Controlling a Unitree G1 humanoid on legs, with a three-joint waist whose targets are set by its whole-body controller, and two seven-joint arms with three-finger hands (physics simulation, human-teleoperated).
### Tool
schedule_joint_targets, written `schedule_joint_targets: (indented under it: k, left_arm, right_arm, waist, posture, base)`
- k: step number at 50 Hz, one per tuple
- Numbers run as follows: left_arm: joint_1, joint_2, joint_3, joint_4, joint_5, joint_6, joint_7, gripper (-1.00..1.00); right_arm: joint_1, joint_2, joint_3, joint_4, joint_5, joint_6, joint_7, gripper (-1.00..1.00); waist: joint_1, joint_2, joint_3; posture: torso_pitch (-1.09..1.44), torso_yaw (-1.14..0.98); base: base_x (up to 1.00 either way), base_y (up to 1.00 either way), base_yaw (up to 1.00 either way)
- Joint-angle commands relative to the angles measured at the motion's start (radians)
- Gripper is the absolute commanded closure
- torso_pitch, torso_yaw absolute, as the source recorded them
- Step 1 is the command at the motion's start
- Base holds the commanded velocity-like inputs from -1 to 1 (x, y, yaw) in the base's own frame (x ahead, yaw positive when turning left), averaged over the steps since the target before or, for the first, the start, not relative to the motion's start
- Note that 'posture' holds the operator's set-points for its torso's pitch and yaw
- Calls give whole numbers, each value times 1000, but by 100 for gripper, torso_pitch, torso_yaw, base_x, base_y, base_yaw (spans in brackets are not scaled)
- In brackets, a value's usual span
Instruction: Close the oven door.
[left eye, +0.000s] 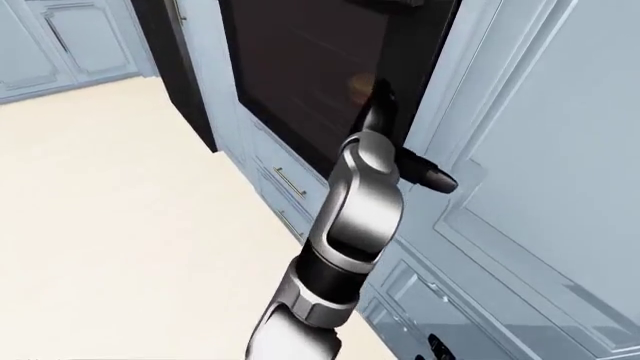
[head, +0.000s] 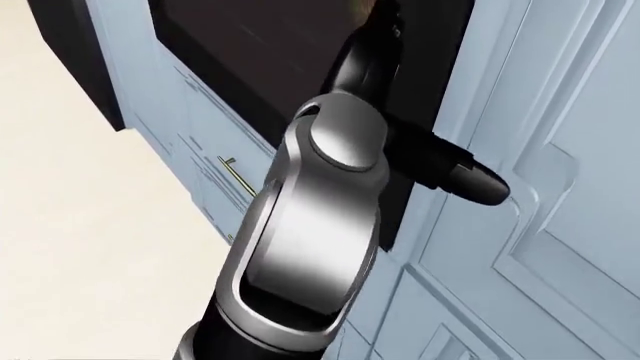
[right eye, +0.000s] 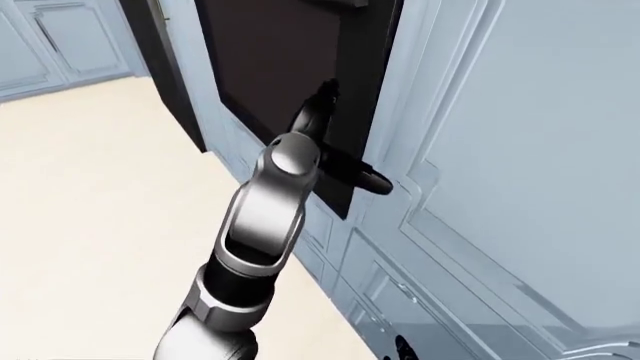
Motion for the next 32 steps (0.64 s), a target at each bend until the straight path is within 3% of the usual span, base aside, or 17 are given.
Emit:
schedule_joint_targets:
  k: [1, 9, 32]
  left_arm:
    - [-26, -13, -18, -37, 17, -18, -4, -100]
    - [-10, -54, -47, -63, 86, 4, -43, -100]
    - [20, -93, -52, -82, 156, -1, -82, -100]
  right_arm:
    - [-7, -10, -2, -14, 3, -17, 6, -100]
    - [-8, -11, -1, -15, 5, -17, 6, -100]
    - [-1, -13, -5, -14, 9, -19, 12, -100]
  waist:
    - [0, -6, -19]
    - [0, -10, -18]
    - [1, -17, -18]
  posture:
    - [0, 0]
    - [0, 0]
    - [0, 0]
  base:
    - [0, 0, 0]
    - [0, 0, 0]
    - [0, 0, 0]
